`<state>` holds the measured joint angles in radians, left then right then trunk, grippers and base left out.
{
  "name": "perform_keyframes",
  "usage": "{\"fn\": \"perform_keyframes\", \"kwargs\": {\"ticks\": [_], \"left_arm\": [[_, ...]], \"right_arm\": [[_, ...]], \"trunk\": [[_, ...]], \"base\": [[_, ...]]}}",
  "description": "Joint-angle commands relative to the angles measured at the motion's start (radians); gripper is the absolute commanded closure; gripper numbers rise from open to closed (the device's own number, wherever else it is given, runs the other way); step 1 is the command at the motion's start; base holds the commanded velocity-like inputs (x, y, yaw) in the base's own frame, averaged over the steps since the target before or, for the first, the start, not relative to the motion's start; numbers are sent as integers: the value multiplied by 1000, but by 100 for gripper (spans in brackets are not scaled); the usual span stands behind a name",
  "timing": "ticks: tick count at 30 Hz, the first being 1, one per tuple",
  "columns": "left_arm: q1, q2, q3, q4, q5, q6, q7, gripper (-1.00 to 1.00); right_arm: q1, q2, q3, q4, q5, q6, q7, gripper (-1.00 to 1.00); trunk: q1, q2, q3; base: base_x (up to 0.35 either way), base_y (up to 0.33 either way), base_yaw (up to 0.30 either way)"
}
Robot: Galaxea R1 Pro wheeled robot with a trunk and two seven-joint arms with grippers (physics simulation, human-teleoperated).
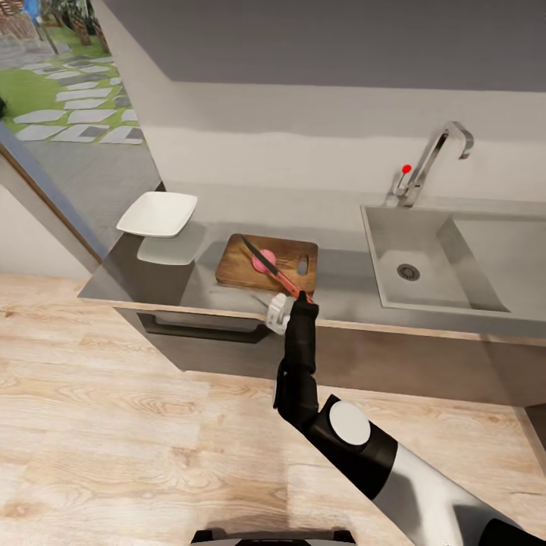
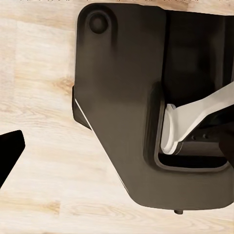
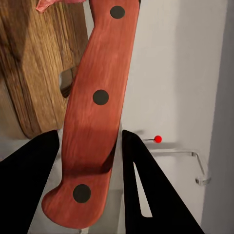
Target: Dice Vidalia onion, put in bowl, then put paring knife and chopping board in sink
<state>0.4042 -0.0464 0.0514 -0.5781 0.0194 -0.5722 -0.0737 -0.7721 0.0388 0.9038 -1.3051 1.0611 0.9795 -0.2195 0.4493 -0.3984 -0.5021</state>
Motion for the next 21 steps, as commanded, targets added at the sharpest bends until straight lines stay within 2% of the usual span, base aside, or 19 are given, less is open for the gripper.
{"fn": "perform_keyframes", "kwargs": {"ticks": [1, 5, 10, 11, 21], "left_arm": [[1, -1, 5, -2, 2, 0, -8, -100], [1, -1, 5, -2, 2, 0, -8, -100], [1, -1, 5, -2, 2, 0, -8, -100], [1, -1, 5, -1, 2, 0, -8, -100], [1, -1, 5, 0, 2, 0, -8, -100]], "right_arm": [[-1, 0, 3, 7, -7, 5, -9, 100], [-1, 2, 3, 32, -8, 5, -9, 100], [-1, 20, 3, 54, -9, 5, -10, 100], [-1, 26, 1, 92, -9, 5, -11, 100], [-1, 24, -1, 93, -9, 5, -11, 100]], "trunk": [[1, -2, -1], [1, -2, -1], [1, -2, -1], [1, -2, -1], [1, -2, -1]], "base": [[87, 0, 0], [110, 0, 0], [103, 0, 0], [126, 0, 0], [6, 0, 0]]}}
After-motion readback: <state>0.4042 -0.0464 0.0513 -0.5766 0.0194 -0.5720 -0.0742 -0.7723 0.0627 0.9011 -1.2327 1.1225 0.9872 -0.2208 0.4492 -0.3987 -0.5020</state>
